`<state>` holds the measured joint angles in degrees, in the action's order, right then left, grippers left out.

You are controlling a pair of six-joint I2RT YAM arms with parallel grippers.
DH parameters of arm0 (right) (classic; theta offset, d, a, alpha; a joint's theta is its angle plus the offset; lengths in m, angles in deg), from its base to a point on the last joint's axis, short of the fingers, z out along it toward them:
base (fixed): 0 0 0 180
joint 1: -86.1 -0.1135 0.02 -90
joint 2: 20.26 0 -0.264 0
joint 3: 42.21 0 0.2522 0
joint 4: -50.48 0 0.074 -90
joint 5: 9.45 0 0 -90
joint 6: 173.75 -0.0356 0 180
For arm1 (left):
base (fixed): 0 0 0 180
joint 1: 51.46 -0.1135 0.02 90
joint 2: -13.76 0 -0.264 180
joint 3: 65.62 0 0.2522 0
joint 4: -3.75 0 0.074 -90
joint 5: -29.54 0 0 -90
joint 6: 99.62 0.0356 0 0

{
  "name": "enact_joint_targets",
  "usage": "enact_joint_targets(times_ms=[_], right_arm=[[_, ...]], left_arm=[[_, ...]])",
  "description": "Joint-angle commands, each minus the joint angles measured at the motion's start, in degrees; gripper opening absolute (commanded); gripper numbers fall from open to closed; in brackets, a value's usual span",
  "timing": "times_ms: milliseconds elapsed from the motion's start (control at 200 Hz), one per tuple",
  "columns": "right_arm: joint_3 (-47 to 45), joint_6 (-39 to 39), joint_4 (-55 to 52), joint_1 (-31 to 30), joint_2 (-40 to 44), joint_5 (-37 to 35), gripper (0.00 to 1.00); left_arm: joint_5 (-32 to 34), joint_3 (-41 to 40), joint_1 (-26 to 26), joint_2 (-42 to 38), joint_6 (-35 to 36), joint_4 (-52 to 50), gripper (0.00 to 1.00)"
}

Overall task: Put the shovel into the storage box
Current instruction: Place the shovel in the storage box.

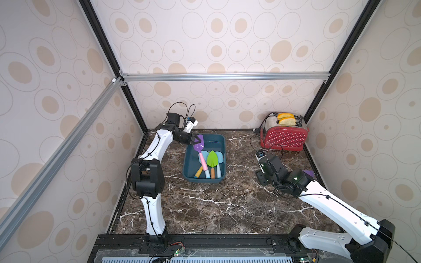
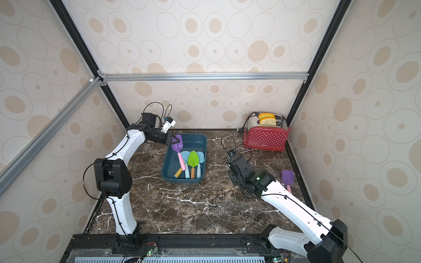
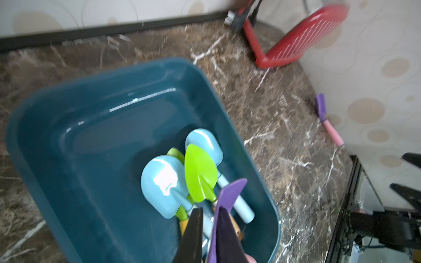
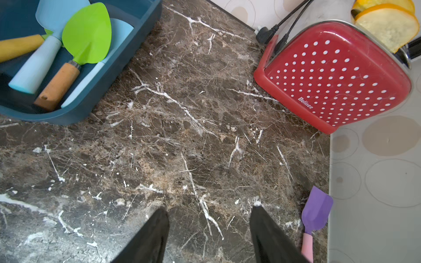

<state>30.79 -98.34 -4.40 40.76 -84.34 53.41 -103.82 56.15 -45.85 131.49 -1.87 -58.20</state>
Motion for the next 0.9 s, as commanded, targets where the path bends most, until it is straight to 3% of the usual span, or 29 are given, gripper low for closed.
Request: enact_joint_targets(times_ms=[0, 255, 741, 896], right_arm=[[-0.9, -1.2, -0.8, 0.5, 1.1, -0.7, 0.63], [-2.6, -2.2, -0.8, 1.0, 1.0, 0.0, 0.64], [-4.4, -2.9, -0.2, 1.7, 0.4, 0.8, 0.64], [-4.8, -2.8, 0.2, 1.9, 0.4, 0.6, 0.64]], left_arm=[[6.3, 4.3, 0.3, 3.4, 7.2, -11.3, 0.0], [15.5, 10.6, 0.3, 9.1, 8.1, -16.3, 0.0], [18.1, 15.6, 1.2, 18.0, 7.3, -18.8, 0.0], [18.9, 15.9, 1.5, 18.6, 7.0, -18.6, 0.15]])
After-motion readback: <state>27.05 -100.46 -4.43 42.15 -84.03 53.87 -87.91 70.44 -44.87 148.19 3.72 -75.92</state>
